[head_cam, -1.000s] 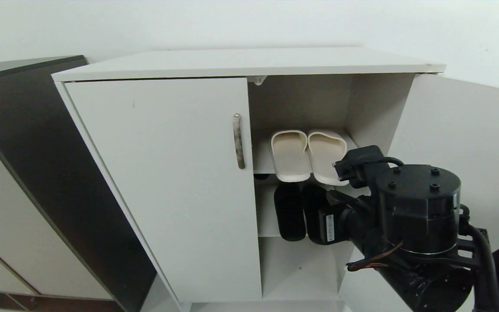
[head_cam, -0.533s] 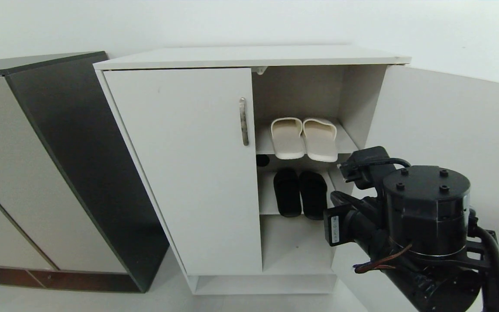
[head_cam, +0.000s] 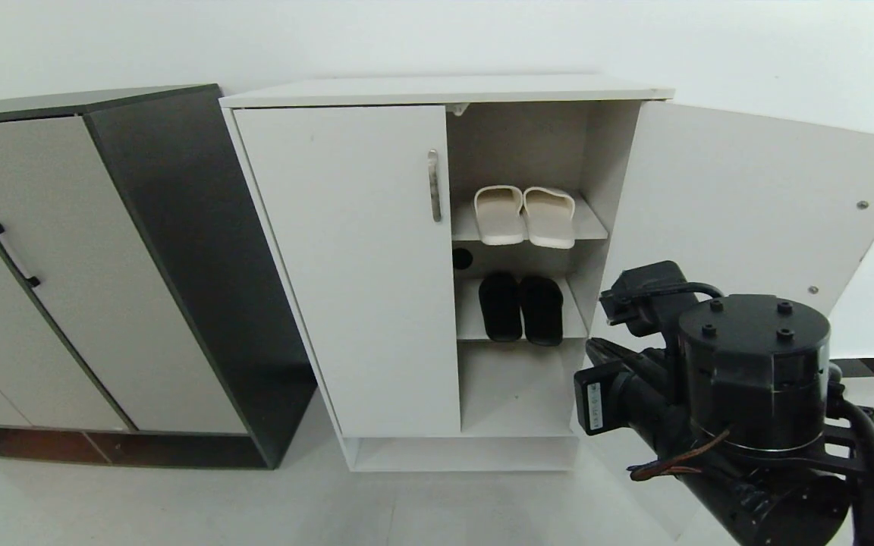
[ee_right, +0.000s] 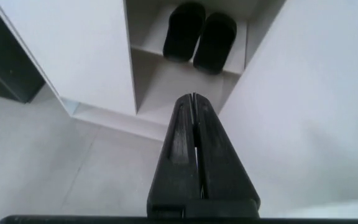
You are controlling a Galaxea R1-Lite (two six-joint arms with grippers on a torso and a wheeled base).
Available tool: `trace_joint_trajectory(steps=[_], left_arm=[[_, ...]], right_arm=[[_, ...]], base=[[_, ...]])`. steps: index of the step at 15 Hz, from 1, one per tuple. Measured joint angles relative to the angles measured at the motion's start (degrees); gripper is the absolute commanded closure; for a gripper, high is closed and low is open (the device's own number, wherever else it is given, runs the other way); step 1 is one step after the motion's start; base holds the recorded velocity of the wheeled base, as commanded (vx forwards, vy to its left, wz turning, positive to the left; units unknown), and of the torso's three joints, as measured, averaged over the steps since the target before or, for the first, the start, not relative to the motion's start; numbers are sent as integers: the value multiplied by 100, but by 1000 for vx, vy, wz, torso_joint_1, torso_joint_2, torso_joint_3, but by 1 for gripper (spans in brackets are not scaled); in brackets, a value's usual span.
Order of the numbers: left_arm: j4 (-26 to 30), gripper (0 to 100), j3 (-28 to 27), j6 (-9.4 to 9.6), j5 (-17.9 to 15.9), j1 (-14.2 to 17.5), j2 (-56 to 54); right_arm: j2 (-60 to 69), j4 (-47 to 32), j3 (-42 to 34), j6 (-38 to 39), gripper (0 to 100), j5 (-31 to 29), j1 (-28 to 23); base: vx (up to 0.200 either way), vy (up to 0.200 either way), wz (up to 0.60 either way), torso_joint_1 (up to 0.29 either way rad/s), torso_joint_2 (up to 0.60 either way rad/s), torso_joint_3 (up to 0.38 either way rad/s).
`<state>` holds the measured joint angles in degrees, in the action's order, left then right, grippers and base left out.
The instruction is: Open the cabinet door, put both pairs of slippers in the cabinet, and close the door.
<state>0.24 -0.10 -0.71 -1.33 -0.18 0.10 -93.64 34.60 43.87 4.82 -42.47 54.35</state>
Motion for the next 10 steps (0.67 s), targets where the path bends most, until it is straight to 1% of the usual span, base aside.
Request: trace_joint_trajectory(steps=[10], left_arm=[[2, 100, 0, -5, 0, 0, 0]], right_arm=[[11, 145, -50, -33, 100, 9, -10]], base=[[0, 0, 0, 0, 0, 0]])
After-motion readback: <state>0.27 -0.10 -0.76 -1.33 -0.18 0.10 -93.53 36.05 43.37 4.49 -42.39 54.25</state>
